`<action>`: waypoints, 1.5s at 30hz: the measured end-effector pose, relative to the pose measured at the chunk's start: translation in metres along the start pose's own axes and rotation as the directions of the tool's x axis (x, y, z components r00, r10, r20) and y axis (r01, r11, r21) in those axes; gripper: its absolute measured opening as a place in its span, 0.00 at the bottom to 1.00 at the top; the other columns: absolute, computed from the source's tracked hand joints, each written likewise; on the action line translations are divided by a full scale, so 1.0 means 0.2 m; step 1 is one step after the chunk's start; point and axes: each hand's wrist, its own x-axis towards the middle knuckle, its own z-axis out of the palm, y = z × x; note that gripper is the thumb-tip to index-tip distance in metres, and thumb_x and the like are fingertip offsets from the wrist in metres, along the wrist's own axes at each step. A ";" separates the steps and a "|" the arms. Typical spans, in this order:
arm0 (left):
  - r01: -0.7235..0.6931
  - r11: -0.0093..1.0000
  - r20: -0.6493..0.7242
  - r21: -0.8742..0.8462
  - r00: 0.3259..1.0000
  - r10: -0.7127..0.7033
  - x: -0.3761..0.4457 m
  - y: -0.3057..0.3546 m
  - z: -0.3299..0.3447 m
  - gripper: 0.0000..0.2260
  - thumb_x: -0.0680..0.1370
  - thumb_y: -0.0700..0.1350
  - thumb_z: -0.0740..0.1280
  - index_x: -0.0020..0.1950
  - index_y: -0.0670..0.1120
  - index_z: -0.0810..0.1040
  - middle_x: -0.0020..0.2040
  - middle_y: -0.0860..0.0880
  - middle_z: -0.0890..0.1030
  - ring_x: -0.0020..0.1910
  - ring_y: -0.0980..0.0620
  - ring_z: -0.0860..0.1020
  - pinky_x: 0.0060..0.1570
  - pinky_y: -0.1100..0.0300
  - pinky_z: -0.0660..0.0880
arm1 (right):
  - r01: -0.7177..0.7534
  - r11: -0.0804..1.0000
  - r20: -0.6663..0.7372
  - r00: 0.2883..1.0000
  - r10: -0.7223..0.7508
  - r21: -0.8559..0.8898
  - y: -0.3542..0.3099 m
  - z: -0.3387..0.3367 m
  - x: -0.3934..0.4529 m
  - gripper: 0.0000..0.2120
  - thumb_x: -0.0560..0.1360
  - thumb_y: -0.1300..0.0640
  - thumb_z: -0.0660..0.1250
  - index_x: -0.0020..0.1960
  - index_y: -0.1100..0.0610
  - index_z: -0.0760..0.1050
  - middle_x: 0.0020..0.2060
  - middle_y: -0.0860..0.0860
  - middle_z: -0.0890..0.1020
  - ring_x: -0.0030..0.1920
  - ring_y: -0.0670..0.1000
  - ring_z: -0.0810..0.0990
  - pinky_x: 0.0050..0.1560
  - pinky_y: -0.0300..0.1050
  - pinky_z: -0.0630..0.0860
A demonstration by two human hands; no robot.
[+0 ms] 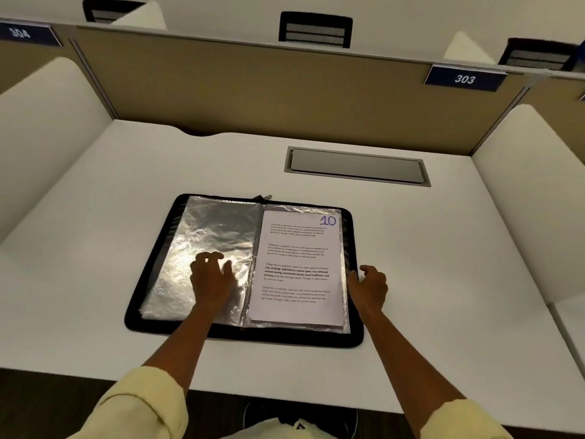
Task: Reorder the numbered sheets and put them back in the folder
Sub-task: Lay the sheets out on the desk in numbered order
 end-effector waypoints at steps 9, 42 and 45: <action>0.184 0.940 -0.055 0.286 0.983 -0.176 0.09 -0.32 -0.15 0.15 0.76 0.47 0.69 0.59 0.41 0.76 0.66 0.33 0.69 0.68 0.33 0.65 0.65 0.33 0.59 | -0.101 0.992 0.063 0.992 0.105 -0.074 -0.02 0.10 0.01 0.22 0.78 0.52 0.66 0.69 0.58 0.73 0.61 0.60 0.78 0.61 0.63 0.77 0.61 0.57 0.76; 0.235 0.960 -0.050 0.152 0.972 -0.230 0.06 0.00 -0.05 0.24 0.76 0.55 0.68 0.57 0.35 0.72 0.56 0.33 0.71 0.57 0.33 0.71 0.52 0.40 0.71 | -0.093 0.994 -0.273 0.956 0.105 0.057 0.30 -0.28 0.00 0.12 0.77 0.69 0.61 0.35 0.63 0.72 0.30 0.56 0.75 0.34 0.58 0.72 0.38 0.45 0.65; 0.208 0.965 -0.018 0.160 0.978 -0.208 0.01 0.08 0.01 0.25 0.76 0.56 0.68 0.58 0.34 0.72 0.57 0.33 0.71 0.57 0.33 0.70 0.53 0.40 0.71 | -0.073 0.996 -0.329 0.941 0.085 0.049 0.37 -0.38 -0.01 0.13 0.76 0.70 0.61 0.34 0.62 0.70 0.28 0.54 0.72 0.32 0.57 0.69 0.34 0.45 0.62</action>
